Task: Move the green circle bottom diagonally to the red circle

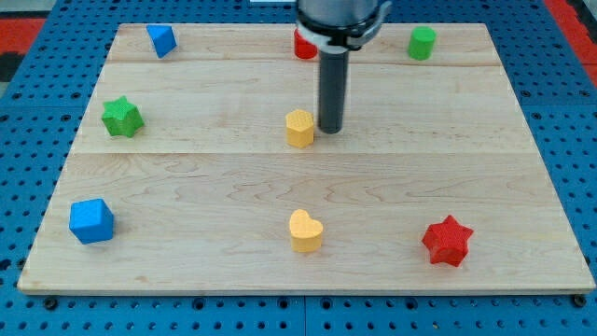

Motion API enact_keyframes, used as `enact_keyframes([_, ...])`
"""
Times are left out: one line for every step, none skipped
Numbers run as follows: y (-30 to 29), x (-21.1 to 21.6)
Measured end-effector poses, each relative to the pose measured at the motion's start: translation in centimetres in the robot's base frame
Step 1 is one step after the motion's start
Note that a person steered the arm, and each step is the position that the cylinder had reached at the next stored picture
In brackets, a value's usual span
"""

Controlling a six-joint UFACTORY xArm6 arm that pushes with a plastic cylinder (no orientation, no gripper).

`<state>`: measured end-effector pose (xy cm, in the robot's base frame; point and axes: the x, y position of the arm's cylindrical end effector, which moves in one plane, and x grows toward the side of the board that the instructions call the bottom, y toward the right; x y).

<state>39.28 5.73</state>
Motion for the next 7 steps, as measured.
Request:
enact_keyframes([11.1, -5.3])
enact_keyframes([22.0, -10.9])
enact_keyframes([22.6, -17.7])
enact_keyframes([18.6, -20.0])
enact_keyframes([13.7, -18.6])
enact_keyframes([11.2, -15.1])
enact_keyframes([10.5, -13.6])
